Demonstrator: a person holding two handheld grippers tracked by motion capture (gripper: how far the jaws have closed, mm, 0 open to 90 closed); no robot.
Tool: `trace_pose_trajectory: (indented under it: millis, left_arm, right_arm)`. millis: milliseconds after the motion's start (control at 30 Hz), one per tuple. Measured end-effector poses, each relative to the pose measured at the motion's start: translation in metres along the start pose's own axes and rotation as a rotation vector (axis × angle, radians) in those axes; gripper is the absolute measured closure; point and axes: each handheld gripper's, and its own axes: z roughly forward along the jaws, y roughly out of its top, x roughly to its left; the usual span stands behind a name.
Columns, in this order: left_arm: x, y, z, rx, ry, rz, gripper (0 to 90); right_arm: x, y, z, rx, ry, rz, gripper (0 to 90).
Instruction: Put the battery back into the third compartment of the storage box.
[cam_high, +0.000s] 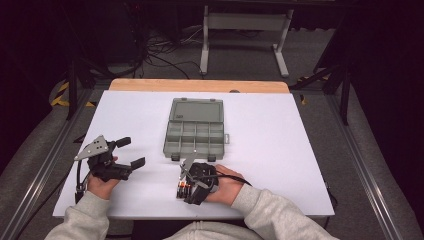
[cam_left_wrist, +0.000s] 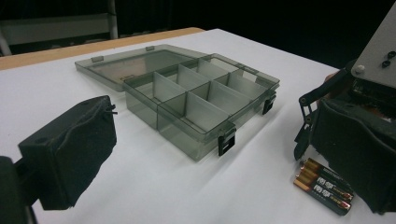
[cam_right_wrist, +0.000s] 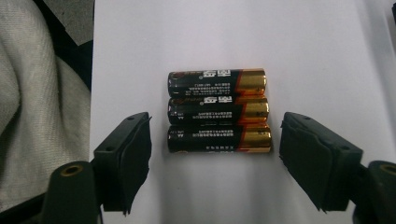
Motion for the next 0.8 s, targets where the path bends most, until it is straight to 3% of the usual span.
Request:
trace_pose_trajectory:
  millis: [233, 800]
  left_arm:
    - [-0.0002, 0.0001, -0.0003, -0.001, -0.001, 0.002, 1.1]
    - [0.0, -0.0001, 0.0001, 0.005, -0.007, 0.002, 1.2]
  right_arm:
    - [-0.0004, 0.0001, -0.0009, 0.001, -0.017, 0.004, 36.9]
    - [0.0022, 0.0011, -0.0015, 0.015, -0.033, -0.019, 41.2]
